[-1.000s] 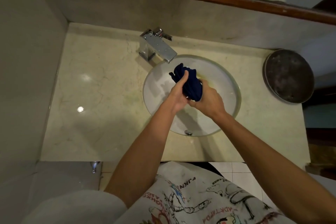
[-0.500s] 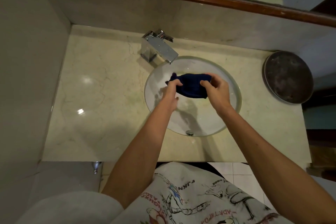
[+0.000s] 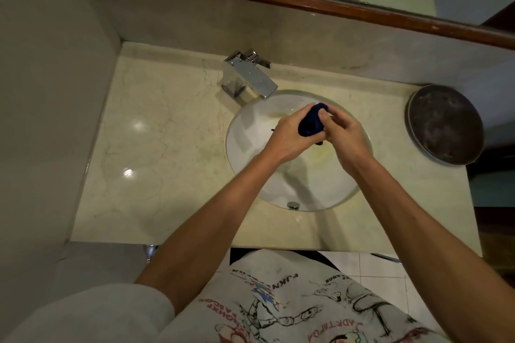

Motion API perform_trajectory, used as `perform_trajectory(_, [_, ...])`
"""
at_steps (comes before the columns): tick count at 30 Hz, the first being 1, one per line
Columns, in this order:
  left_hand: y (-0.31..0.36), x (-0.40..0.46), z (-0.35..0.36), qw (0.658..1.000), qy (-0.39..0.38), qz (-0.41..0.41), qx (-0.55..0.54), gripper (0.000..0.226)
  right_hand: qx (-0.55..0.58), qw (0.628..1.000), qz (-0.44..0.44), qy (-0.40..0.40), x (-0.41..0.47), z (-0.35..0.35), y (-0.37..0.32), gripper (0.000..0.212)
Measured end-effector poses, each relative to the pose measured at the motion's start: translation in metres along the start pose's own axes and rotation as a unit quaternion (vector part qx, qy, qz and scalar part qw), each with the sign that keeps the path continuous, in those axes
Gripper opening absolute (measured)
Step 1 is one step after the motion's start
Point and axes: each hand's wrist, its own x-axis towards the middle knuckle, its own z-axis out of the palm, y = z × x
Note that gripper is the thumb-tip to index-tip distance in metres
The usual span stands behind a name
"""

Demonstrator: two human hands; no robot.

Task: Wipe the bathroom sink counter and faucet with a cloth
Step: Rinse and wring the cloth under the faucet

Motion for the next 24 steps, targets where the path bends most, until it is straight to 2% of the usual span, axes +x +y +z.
perform_trajectory(2, [0.001,0.0,-0.009,0.999,-0.033,-0.017,-0.025,0.05,0.013,1.0,0.018,-0.018,0.004,-0.008,0.006,0.027])
perform_trajectory(5, [-0.003,0.006,-0.02,0.996,-0.074,-0.043,0.016,0.031,-0.008,0.998,0.031,-0.051,0.012,-0.022,0.012,0.029])
perform_trajectory(6, [-0.001,0.007,-0.022,0.995,-0.072,-0.058,0.032,0.031,-0.021,0.997,0.032,-0.065,0.014,-0.026,0.011,0.029])
perform_trajectory(8, [0.004,0.009,-0.025,0.994,-0.049,-0.083,0.049,0.036,-0.039,0.995,0.037,-0.08,0.019,-0.035,0.01,0.028])
perform_trajectory(10, [0.01,0.011,-0.027,0.994,-0.016,-0.086,0.063,0.03,-0.07,0.994,0.034,-0.071,0.022,-0.044,0.007,0.03])
perform_trajectory(12, [0.013,0.012,-0.027,0.993,0.029,-0.097,0.065,0.034,-0.101,0.992,0.027,-0.071,0.023,-0.049,0.005,0.024])
perform_trajectory(13, [0.016,0.013,-0.026,0.992,0.048,-0.101,0.059,0.037,-0.111,0.99,0.022,-0.089,0.023,-0.051,0.004,0.02])
perform_trajectory(16, [0.023,0.011,-0.025,0.99,0.074,-0.109,0.039,0.033,-0.169,0.969,-0.01,-0.18,0.02,-0.055,0.005,0.041])
perform_trajectory(18, [0.027,0.006,-0.031,0.986,0.098,-0.132,0.031,0.031,-0.222,0.959,-0.035,-0.171,0.026,-0.061,0.009,0.035])
perform_trajectory(21, [0.025,-0.007,-0.044,0.978,0.147,-0.128,0.073,0.03,-0.201,0.963,-0.023,-0.179,0.036,-0.068,0.003,0.026])
perform_trajectory(24, [0.026,-0.023,-0.051,0.96,0.211,-0.122,0.141,0.025,-0.128,0.967,-0.023,-0.22,0.036,-0.058,-0.008,0.029])
